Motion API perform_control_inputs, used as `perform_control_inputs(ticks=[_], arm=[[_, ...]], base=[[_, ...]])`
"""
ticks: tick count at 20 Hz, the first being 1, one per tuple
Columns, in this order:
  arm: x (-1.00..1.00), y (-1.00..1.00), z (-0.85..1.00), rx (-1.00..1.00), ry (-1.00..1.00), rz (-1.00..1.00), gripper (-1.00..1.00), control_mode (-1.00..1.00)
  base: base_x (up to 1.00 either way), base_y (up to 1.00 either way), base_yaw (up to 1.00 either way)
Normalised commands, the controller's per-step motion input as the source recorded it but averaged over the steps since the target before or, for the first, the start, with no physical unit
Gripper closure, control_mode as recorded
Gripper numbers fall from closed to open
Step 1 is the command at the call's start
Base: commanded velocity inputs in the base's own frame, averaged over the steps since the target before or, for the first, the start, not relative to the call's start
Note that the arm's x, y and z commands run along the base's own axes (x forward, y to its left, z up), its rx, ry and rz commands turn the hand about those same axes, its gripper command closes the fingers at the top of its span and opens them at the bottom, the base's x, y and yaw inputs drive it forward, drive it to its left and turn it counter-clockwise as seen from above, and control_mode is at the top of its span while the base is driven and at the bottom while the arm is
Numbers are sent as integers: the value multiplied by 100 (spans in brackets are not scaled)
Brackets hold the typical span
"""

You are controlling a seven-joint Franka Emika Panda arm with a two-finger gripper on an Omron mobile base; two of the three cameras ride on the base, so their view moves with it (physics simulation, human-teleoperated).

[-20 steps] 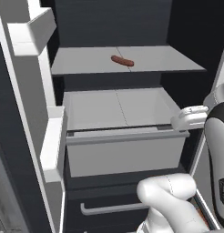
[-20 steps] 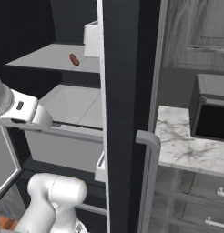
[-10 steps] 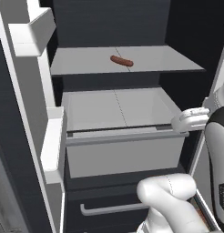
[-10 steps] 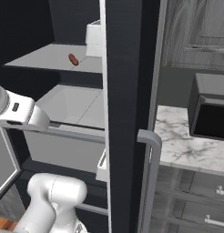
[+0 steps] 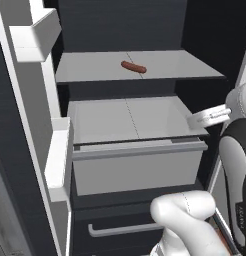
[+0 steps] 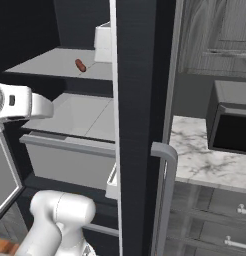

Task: Retrieve the sausage and cheese from the fridge and place them on the cutting board on the counter.

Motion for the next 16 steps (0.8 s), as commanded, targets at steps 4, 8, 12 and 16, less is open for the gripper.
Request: perform_control_inputs(ticks=[4,8,12,16], arm=[[73,1,33,0,0,13,-100,-100],[35,9,26,-2,-6,12,-100,-100],[57,13,6,0,-6,3,-100,-100],[73,19,5,0,-6,0,-100,-100]], base=[[0,0,0],[0,0,0],[0,0,0],[0,0,0]])
